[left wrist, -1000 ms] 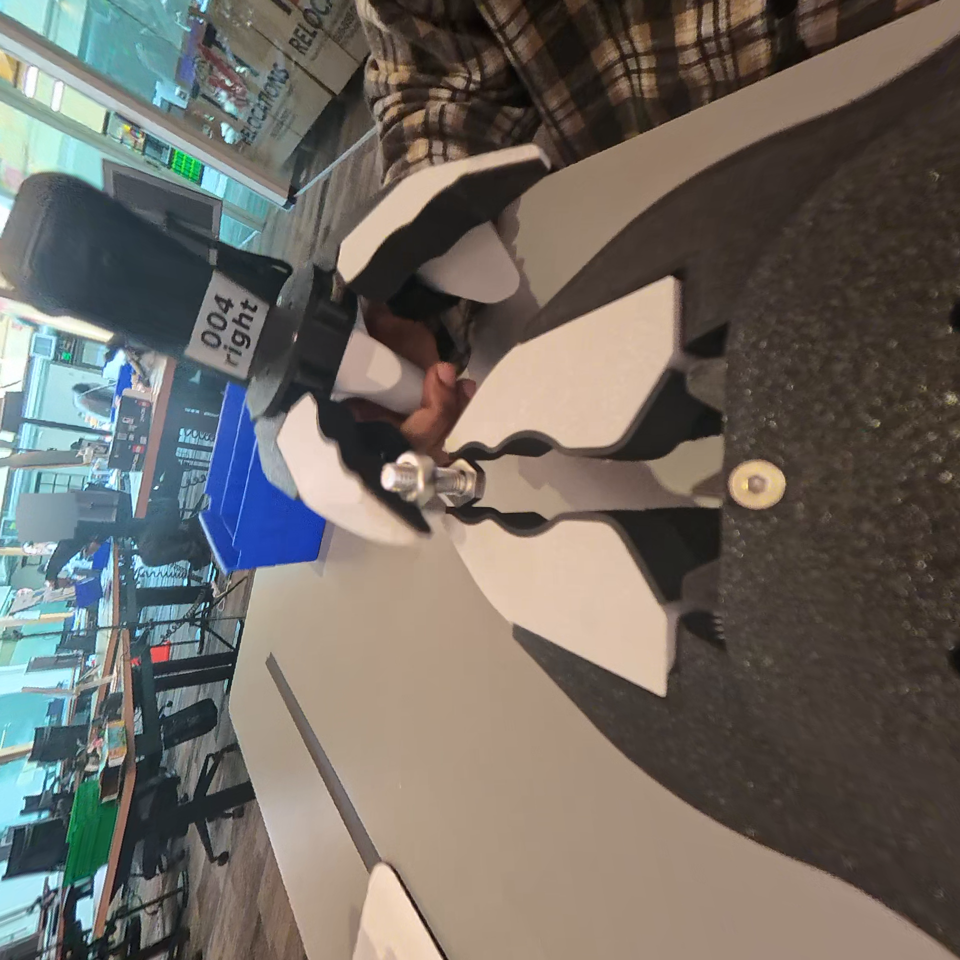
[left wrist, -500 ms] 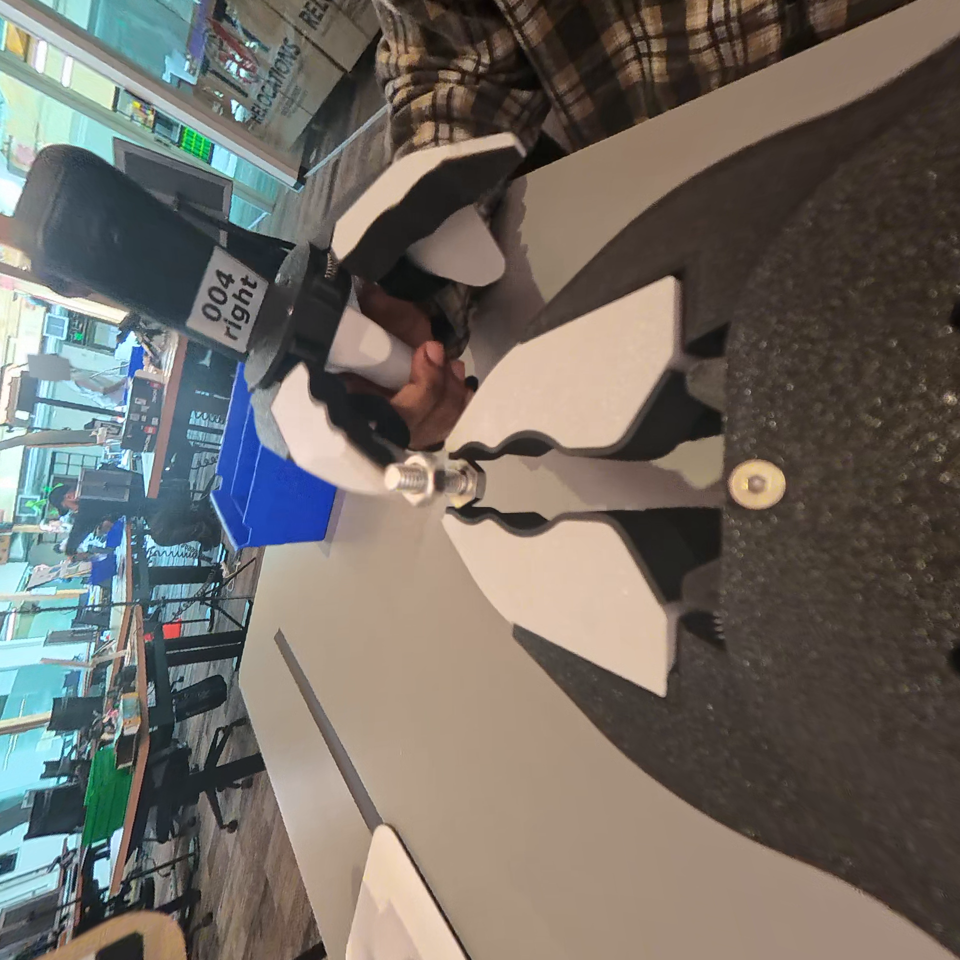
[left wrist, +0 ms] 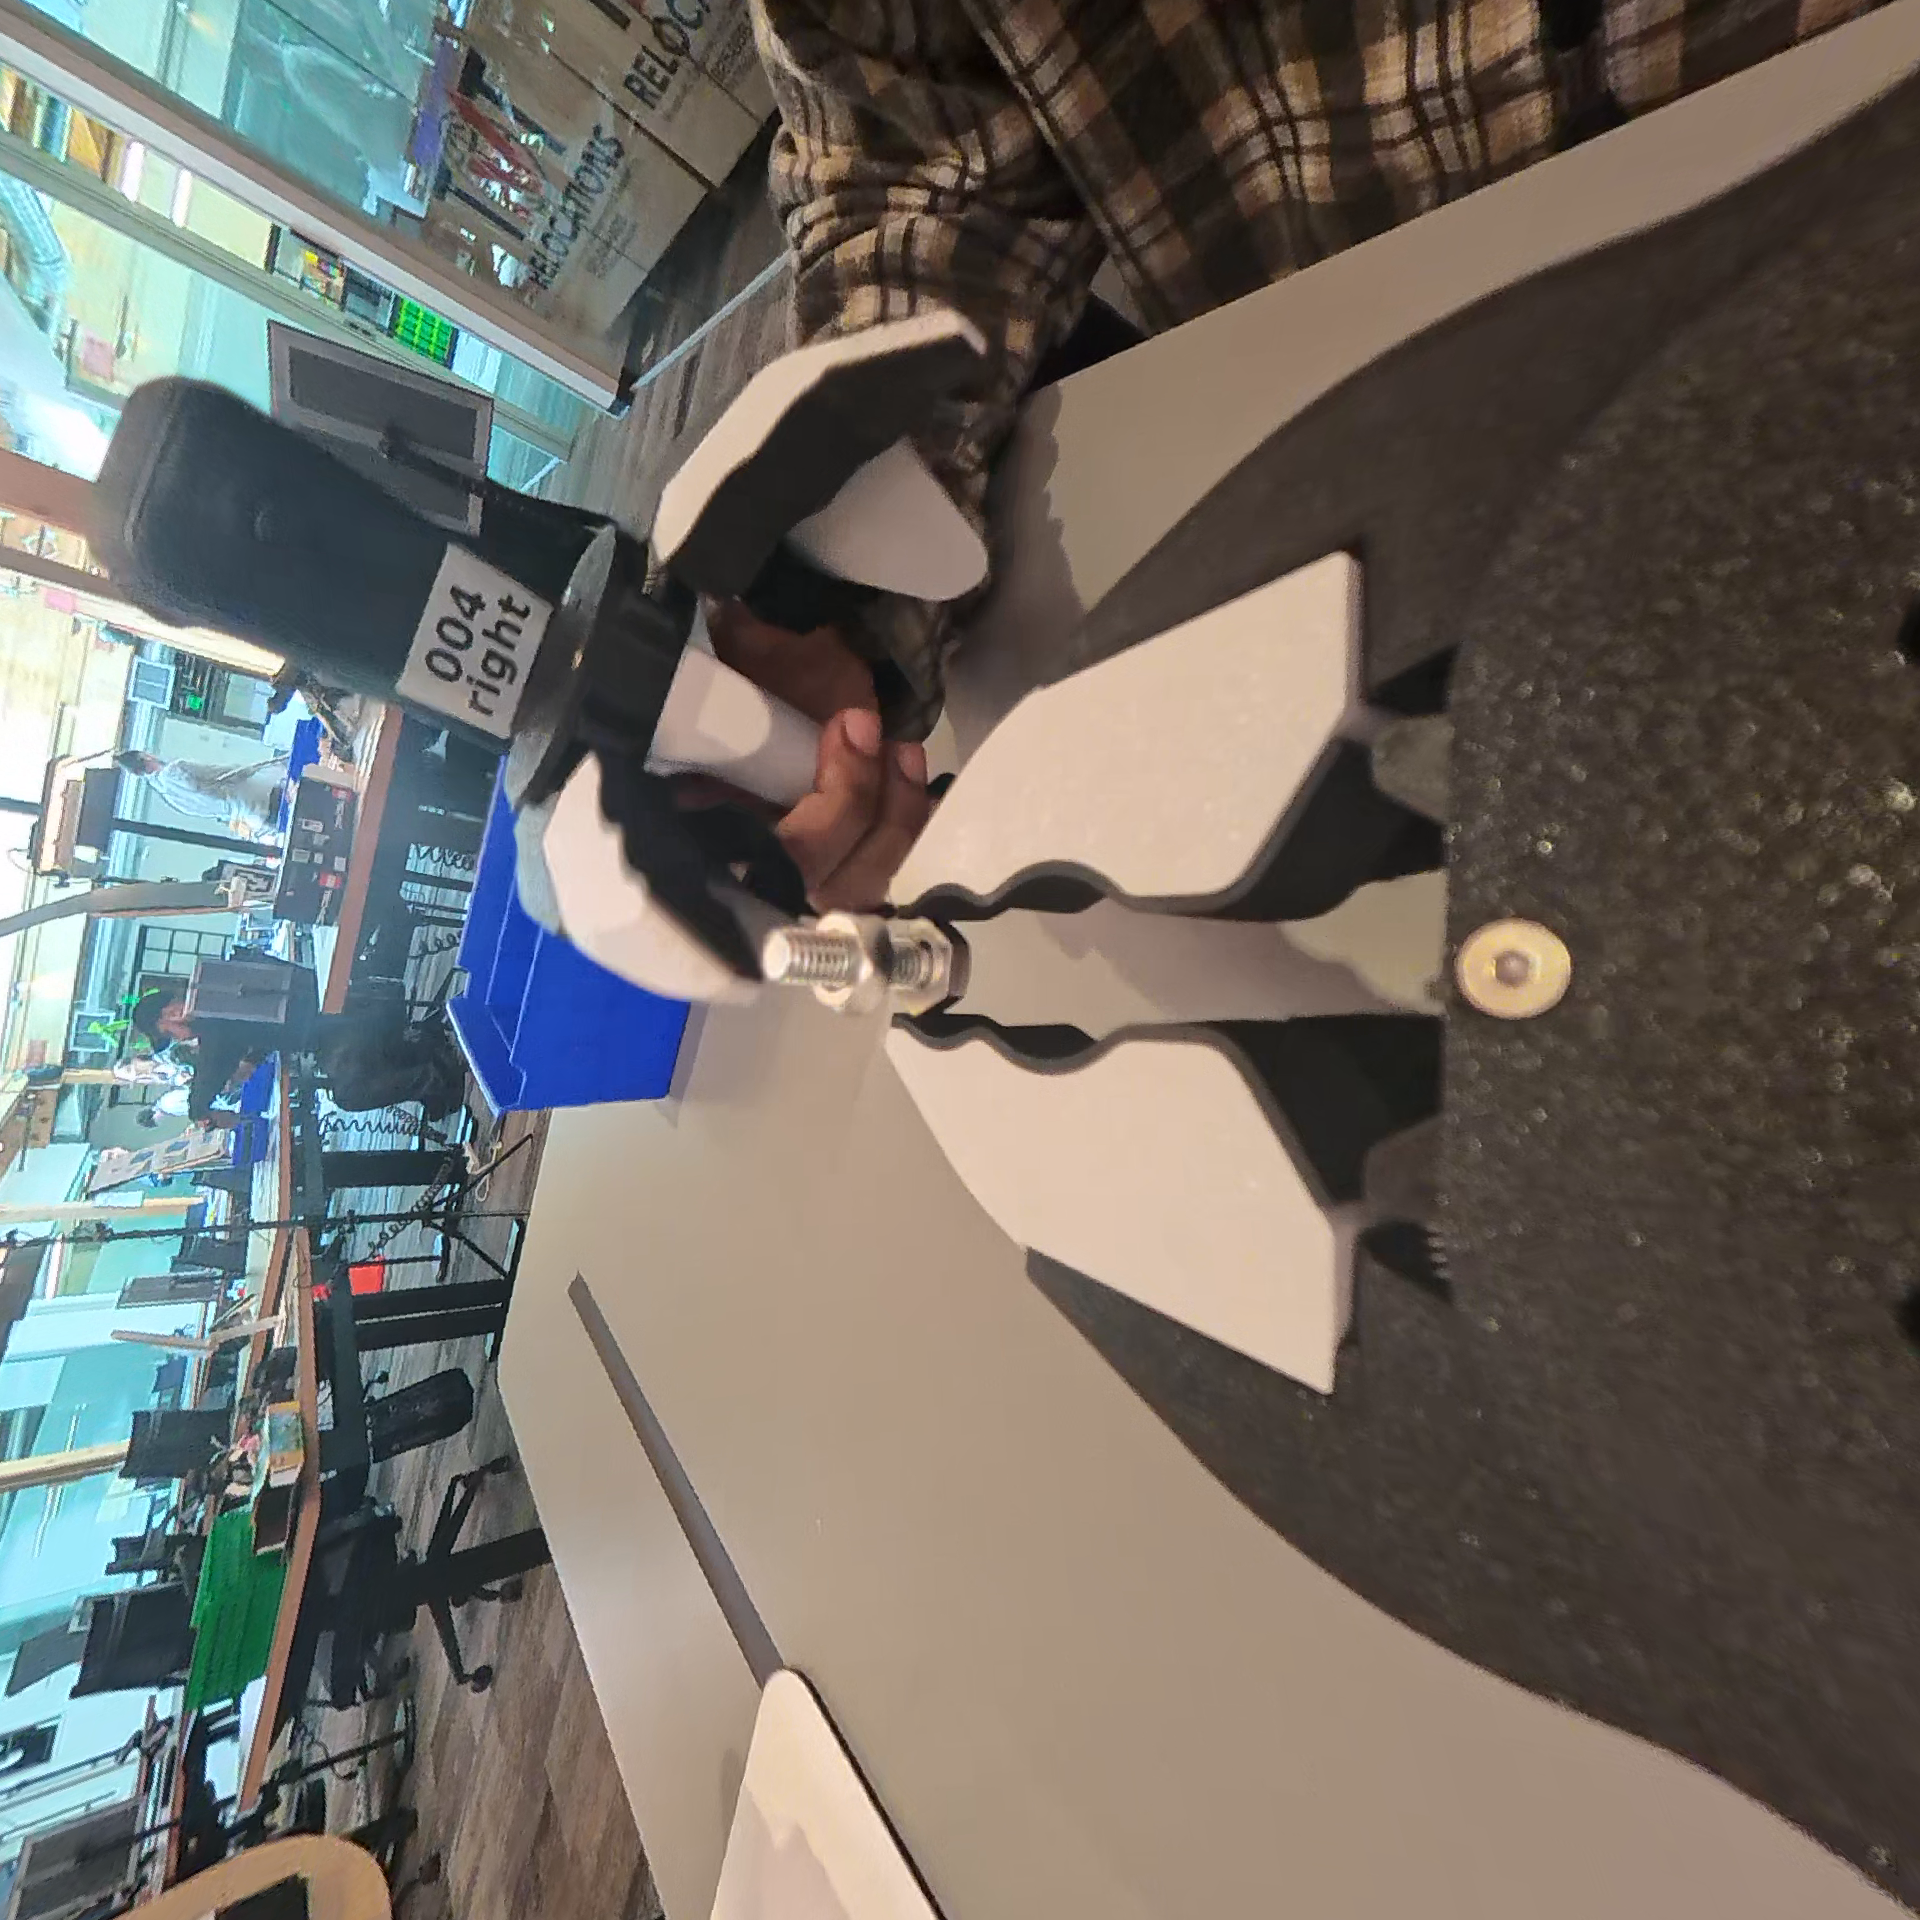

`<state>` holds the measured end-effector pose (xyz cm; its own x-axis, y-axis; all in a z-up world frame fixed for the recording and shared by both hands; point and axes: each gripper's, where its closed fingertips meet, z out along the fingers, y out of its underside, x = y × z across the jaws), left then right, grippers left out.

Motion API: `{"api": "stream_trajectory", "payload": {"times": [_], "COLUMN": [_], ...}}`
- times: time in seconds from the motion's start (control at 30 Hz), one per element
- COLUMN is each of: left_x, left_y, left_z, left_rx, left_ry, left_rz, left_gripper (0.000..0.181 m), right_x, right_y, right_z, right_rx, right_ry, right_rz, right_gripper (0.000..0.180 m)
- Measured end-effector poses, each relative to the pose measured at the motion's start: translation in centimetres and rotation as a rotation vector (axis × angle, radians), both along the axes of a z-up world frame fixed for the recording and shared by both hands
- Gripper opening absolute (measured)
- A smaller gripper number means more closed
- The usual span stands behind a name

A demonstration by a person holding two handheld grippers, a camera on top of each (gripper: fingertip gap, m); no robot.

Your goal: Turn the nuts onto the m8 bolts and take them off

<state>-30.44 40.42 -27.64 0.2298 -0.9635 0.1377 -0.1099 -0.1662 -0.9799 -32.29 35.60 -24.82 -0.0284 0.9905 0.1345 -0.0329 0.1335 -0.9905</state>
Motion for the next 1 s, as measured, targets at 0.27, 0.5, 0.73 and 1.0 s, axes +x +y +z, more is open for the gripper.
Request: {"api": "stream_trajectory", "payload": {"times": [0.27, 0.5, 0.73, 1.0], "left_x": [0.2, 0.8, -0.5, 1.9], "left_y": [-0.2, -0.9, 0.3, -1.9], "left_z": [-0.1, 0.1, 0.4, -1.3], "left_rx": [0.002, 0.016, -0.021, 0.043], "left_ry": [0.009, 0.011, -0.02, 0.098], "left_rz": [-0.005, -0.028, 0.016, -0.056], "left_gripper": [0.016, 0.016, 0.016, 0.016], "right_x": [-0.6, -0.5, 0.1, 1.2], "right_y": [-0.8, 0.1, -0.8, 1.7], "right_z": [-1.0, 0.1, 0.3, 0.7], "right_rx": [0.016, 0.01, 0.022, -0.042], "right_ry": [-0.063, 0.002, -0.005, 0.037], "right_rz": [0.026, -0.02, 0.019, -0.075], "right_gripper": [0.105, 0.11, 0.092, 0.045]}}
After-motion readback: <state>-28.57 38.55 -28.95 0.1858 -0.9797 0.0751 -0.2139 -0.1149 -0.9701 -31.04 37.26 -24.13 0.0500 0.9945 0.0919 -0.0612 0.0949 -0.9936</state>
